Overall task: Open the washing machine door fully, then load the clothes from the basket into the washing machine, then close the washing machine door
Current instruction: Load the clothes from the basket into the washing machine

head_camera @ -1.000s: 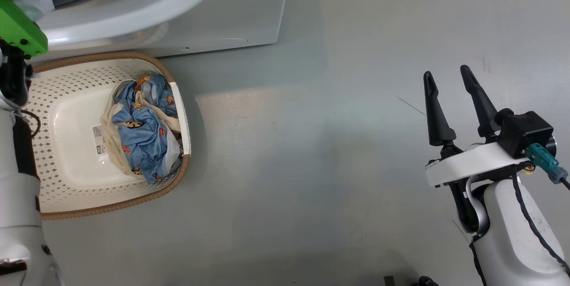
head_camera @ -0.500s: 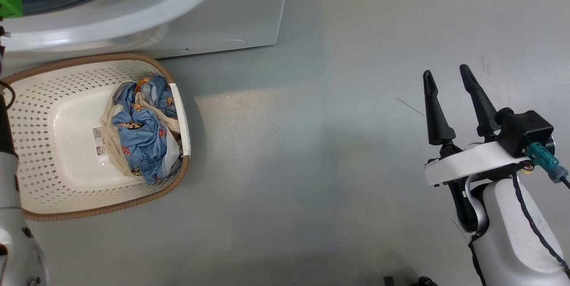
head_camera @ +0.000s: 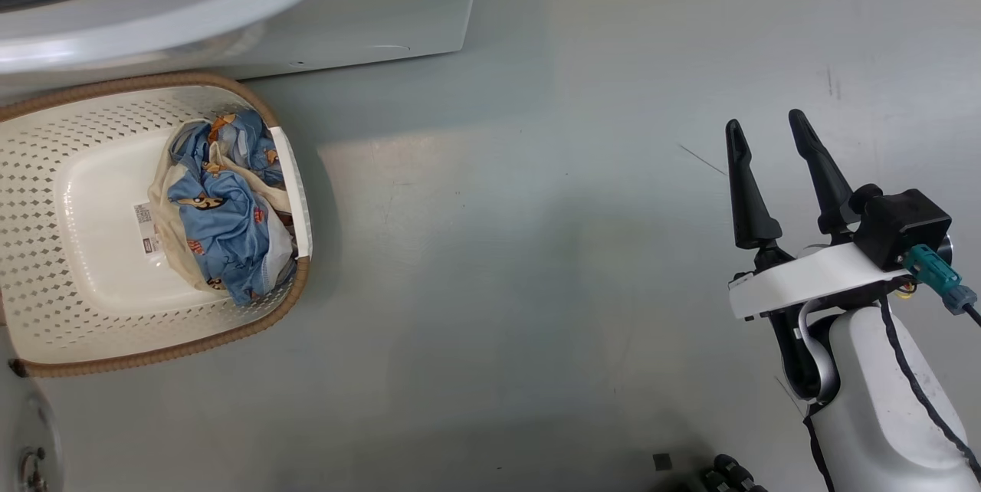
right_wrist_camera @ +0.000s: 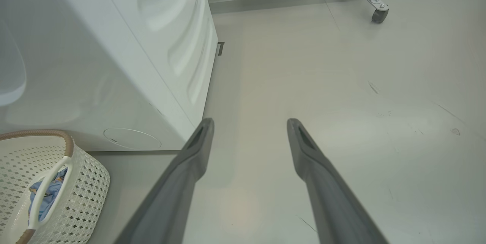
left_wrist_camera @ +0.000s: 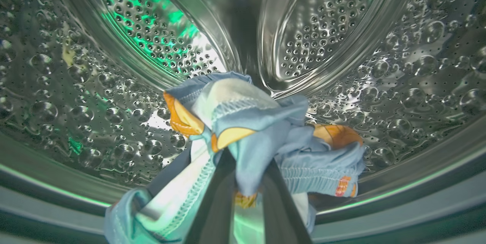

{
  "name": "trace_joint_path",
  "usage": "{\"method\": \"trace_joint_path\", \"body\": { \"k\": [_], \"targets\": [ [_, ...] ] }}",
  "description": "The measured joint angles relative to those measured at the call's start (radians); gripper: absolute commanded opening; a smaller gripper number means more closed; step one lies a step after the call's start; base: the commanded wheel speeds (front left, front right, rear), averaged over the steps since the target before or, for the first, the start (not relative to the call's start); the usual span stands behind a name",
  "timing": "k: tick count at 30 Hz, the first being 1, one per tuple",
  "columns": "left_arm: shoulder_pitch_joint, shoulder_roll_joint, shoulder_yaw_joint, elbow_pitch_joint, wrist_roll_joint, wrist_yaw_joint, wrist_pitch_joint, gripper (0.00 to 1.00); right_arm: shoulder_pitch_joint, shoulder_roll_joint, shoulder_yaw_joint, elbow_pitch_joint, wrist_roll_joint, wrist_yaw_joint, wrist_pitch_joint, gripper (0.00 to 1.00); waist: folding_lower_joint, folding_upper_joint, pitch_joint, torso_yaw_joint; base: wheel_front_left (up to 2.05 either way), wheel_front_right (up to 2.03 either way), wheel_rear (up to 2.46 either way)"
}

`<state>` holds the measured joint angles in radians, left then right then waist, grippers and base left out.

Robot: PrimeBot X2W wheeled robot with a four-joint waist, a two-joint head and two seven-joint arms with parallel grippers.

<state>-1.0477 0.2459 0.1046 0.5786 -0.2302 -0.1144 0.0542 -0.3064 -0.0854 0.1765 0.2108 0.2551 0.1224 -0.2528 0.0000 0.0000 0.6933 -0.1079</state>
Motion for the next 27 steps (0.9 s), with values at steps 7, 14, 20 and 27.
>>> {"method": "trace_joint_path", "body": {
  "k": [7,14,20,27],
  "targets": [
    [-0.054,0.01,-0.013,-0.002,0.001,-0.001,-0.029,0.0,-0.01,0.005,0.004,-0.001,0.0,0.0,0.0,1.0,0.0,0.0,0.031,-0.005,0.0,0.0,0.0],
    [-0.115,0.026,-0.034,-0.002,0.01,-0.005,-0.059,0.0,-0.014,0.006,0.012,-0.001,0.0,0.0,0.0,1.0,0.0,0.0,0.05,-0.013,0.0,0.0,0.0],
    [-0.171,0.033,-0.042,-0.001,0.01,-0.008,-0.058,0.0,-0.014,0.006,0.017,-0.003,0.0,0.0,0.0,1.0,0.0,0.0,0.074,-0.02,0.0,0.0,0.0],
    [-0.208,0.04,-0.046,0.023,0.006,-0.008,-0.055,0.0,-0.014,0.007,0.02,-0.01,0.0,0.0,0.0,1.0,0.0,0.0,0.112,-0.028,0.0,0.0,0.0]
  ]
}}
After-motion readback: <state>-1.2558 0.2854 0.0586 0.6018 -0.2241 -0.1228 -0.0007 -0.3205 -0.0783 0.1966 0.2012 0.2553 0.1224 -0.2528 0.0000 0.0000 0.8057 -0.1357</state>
